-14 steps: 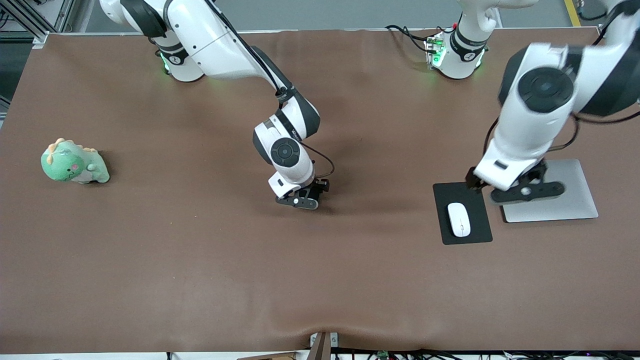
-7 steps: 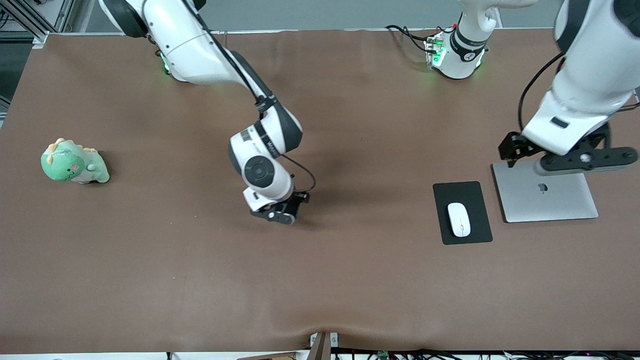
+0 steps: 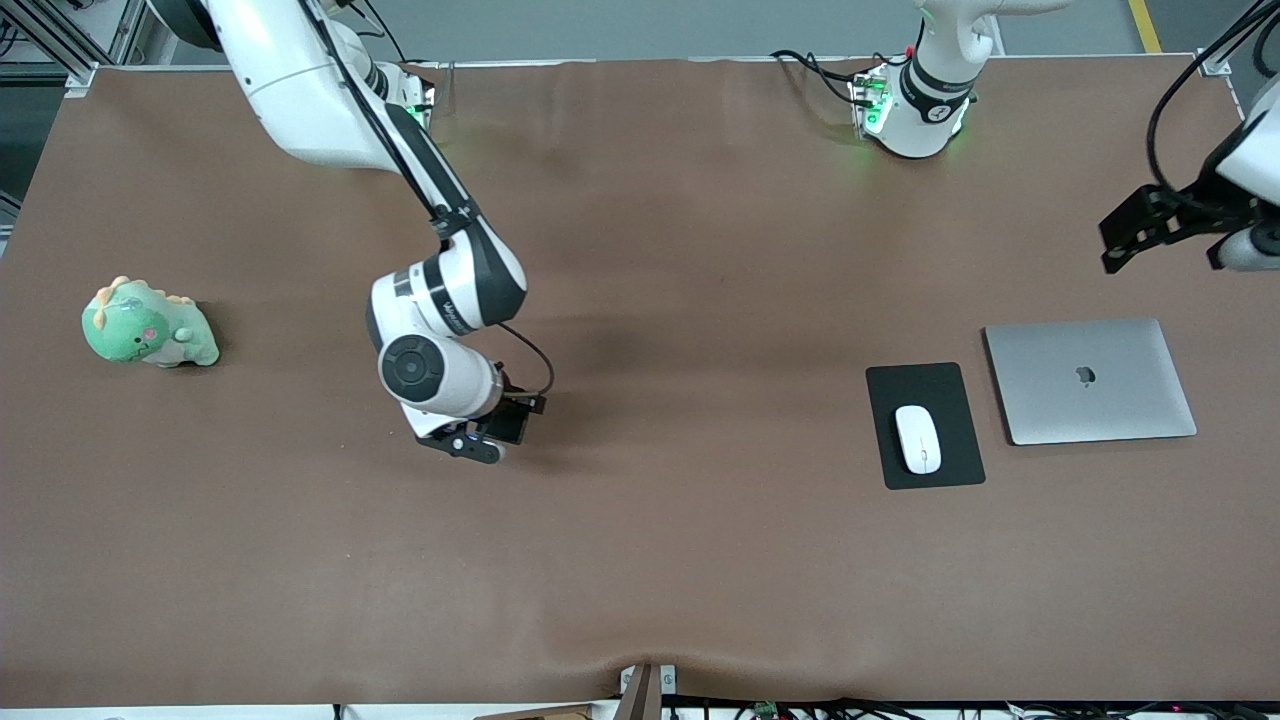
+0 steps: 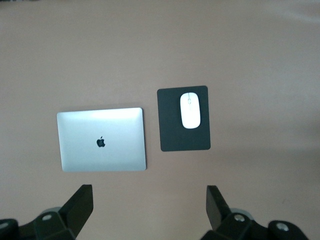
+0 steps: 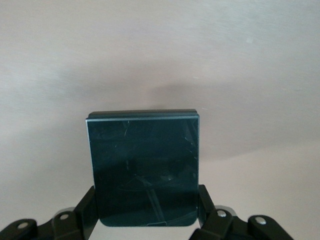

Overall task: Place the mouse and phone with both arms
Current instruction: 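Carry the black phone with the right gripper toward the green plush toy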

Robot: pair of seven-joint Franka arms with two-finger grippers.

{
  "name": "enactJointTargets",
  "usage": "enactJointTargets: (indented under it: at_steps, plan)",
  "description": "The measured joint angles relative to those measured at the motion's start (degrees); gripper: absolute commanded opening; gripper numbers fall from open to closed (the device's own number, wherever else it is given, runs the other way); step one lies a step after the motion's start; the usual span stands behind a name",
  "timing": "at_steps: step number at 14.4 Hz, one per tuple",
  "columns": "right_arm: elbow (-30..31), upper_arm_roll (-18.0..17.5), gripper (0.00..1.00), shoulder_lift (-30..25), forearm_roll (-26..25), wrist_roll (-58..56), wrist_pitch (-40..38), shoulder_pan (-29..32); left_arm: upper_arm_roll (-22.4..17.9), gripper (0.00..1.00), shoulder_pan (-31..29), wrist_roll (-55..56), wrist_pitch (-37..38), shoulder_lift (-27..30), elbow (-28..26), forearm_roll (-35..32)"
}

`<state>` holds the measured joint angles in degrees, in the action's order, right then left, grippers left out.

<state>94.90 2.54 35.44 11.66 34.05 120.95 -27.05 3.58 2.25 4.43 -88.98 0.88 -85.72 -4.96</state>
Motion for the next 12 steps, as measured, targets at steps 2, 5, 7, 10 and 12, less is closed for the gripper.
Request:
enactJointTargets:
  at_steps: [2, 5, 7, 10, 12]
  plan:
    - [4.60, 0.11, 0.00, -2.52, -0.05, -2.48, 1.76, 1.54, -2.32, 1.00, 0.87, -2.25, 0.03, 1.54, -1.46, 0.14]
    - [11.98, 0.25, 0.00, -6.39, -0.09, -7.18, 4.96, 5.42, -3.72, 1.00, 0.88, -4.77, 0.69, 2.41, -1.81, 0.30]
    - [16.85, 0.78, 0.00, -8.67, -1.01, -9.23, 7.85, 7.59, -3.76, 1.00, 0.96, -4.93, 0.73, 2.39, -1.94, 0.53]
    - [24.49, 1.50, 0.00, -11.33, -1.97, -14.82, 13.66, 10.92, -3.72, 1.00, 1.40, -4.93, 0.58, 1.90, -1.89, 2.02]
    - [28.98, 1.68, 0.00, -12.53, -1.98, -19.48, 17.77, 13.79, -3.68, 1.00, 1.44, -4.93, 0.61, 1.57, -1.88, 2.74]
